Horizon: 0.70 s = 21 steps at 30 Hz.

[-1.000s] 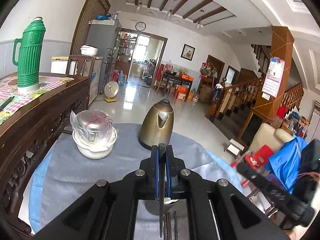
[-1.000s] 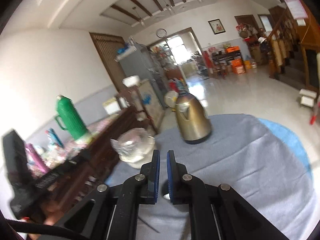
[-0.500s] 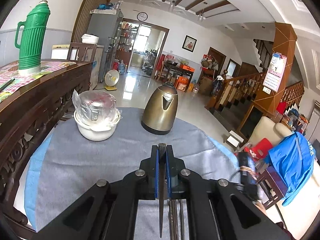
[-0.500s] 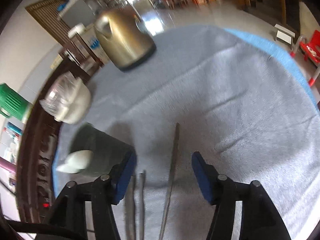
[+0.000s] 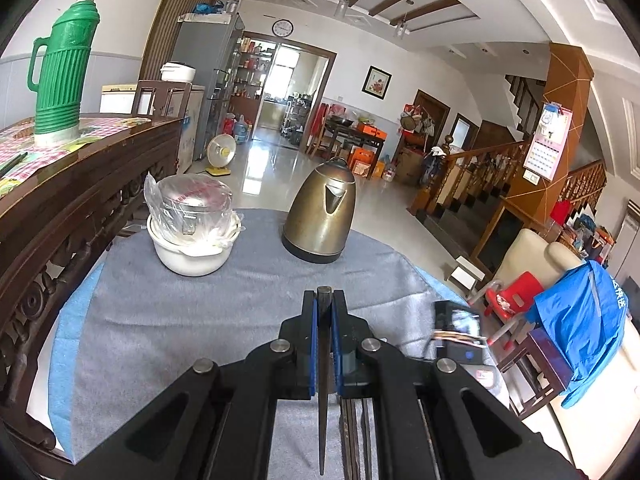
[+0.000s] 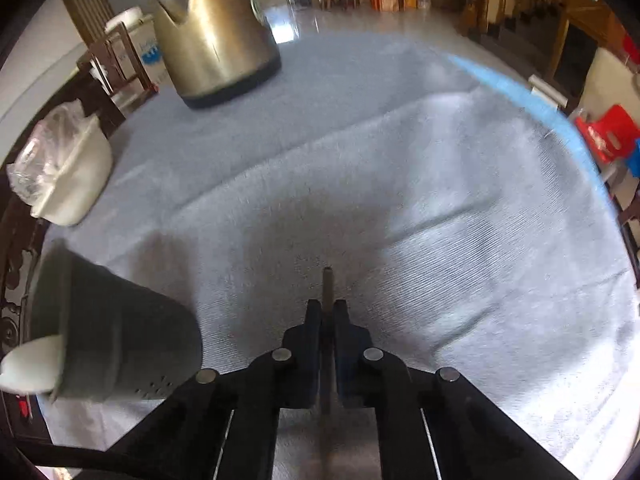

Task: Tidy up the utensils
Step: 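Open both tools to drop the dark chopsticks into the grey holder cup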

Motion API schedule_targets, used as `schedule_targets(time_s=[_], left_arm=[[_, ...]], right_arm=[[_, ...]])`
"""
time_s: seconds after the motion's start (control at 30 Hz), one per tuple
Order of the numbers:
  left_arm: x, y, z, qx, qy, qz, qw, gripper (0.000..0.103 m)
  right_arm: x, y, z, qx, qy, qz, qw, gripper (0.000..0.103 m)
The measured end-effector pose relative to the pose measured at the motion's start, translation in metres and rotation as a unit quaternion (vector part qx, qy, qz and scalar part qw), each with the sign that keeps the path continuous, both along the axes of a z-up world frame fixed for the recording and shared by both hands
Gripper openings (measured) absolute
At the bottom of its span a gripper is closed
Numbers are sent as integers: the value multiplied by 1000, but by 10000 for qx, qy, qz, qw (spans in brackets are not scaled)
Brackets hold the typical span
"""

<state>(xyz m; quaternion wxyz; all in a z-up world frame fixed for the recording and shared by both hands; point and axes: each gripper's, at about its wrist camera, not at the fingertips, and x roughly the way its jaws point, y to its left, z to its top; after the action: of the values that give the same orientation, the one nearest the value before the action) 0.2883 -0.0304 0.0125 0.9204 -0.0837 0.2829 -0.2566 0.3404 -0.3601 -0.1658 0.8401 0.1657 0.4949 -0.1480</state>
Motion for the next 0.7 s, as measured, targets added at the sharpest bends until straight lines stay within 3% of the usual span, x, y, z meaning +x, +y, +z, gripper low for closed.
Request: schedule_targets(time_s=[0.23,0.37,0.43,0.57,0.7], left_arm=[[-1,0,12,-108,3,41,9999,7],[-2,-2,30,-177,-208,102,9996,7],[0,-2,41,-272,-361,148,9989,7],[3,-3,64,-403,-634,190,9970,7],[10,-5,85,-469,-890,266,9946,7]], right_arm=[[-44,12,75,27,-1392,63,9902,6],[-64,19,126,19,-2400,24,9708,6],[-79,24,156,14,-3036,12,9528,6],[-87,36,197,-218,-3732,-24,9275,6],[-82,48,224,-309,-3999,-21,9160,6]])
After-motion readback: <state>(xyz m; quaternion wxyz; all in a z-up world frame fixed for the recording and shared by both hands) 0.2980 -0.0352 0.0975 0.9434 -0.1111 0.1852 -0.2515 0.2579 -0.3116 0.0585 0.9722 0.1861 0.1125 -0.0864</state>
